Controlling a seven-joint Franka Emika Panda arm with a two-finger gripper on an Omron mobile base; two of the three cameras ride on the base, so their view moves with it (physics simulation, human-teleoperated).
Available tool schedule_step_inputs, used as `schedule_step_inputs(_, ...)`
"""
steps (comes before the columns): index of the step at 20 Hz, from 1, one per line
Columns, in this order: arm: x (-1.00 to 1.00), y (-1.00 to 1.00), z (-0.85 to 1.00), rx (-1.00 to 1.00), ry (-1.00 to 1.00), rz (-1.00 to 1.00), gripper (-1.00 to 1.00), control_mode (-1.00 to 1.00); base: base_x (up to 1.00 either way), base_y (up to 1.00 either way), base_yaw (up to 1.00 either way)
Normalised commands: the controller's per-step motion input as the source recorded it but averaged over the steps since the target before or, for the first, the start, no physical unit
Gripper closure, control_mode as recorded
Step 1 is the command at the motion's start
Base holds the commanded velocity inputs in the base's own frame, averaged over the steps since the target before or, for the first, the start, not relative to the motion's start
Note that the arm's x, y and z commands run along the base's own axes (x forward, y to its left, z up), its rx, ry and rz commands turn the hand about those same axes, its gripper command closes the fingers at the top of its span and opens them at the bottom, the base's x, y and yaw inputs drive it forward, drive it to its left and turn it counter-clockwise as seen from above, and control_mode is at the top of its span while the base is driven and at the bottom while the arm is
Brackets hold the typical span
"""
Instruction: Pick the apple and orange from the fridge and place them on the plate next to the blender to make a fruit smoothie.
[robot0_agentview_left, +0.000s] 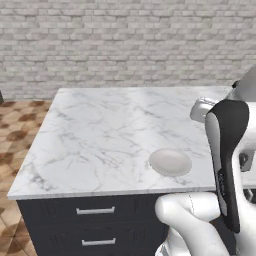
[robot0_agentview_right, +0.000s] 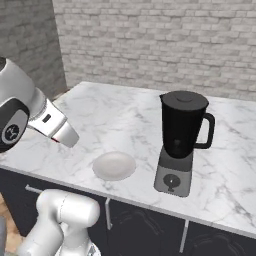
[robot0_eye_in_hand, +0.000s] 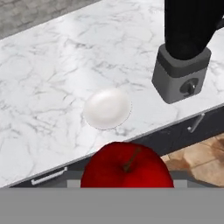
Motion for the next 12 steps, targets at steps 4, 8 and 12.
schedule_step_inputs(4,0.87,0.03,-0.62,-0.05,0.29,0.00,1.00,-1.00,0.00,0.00,0.00)
schedule_step_inputs(8,1.00,0.00,-0.84,0.00,0.54,0.00,1.00,-1.00,0.00,0.00,0.00)
schedule_step_inputs(12,0.89,-0.14,-0.75,0.02,0.44,0.01,1.00,-1.00,0.00,0.00,0.00)
